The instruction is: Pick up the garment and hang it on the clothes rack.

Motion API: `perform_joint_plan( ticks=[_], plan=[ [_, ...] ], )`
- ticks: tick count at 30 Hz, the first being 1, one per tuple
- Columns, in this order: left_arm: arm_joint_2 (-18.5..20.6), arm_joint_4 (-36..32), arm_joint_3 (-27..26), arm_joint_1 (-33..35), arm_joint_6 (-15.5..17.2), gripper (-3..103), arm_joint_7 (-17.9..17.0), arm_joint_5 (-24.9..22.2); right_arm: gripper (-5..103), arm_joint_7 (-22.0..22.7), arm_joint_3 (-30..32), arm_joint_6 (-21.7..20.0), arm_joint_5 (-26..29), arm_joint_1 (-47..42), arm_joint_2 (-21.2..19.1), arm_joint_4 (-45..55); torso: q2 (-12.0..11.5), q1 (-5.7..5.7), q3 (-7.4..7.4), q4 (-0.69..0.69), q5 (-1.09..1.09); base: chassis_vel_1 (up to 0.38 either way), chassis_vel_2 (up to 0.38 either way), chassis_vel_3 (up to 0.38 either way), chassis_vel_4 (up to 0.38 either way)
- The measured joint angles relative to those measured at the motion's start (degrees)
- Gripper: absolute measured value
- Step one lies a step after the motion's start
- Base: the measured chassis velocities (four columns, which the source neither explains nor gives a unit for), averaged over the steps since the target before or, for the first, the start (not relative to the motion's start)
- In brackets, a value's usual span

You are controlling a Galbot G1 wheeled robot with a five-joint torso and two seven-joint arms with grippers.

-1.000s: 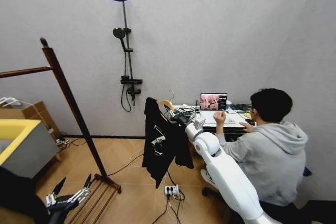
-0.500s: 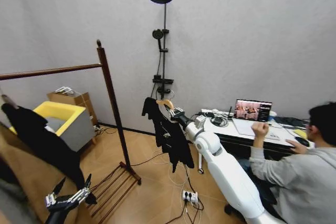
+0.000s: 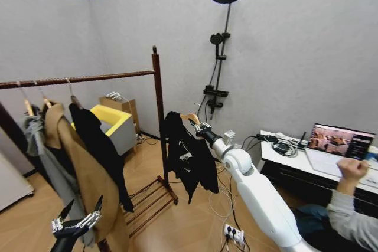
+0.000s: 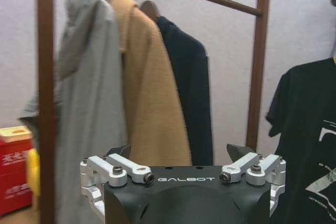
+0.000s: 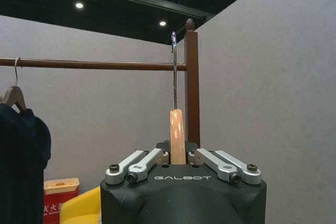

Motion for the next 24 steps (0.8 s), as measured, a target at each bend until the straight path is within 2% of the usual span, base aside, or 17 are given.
perform_joint_plan(
  ticks=[6,14,24],
  plan=[
    [0.00,0.00,0.00,0.00,0.00,100,0.00,0.00,10,0.03,1.42,-0.31,0.52,-2.99,-0.40,4.16,0.00,0.00,0.00,0.00,0.01,0.123,0.119,0.130,0.120],
    [0.00,0.00,0.00,0.00,0.00,100,0.00,0.00,10,0.51,1.57,-0.33,0.21,-2.91,0.51,4.01,0.00,0.00,0.00,0.01,0.00,0.129,0.120,0.113,0.118],
    [0.00,0.00,0.00,0.00,0.00,100,-0.01,0.00,10,3.82,-0.09,-0.13,-2.81,-1.45,4.06,0.56,0.01,0.00,0.00,0.05,0.01,0.116,0.111,0.111,0.093]
  ],
)
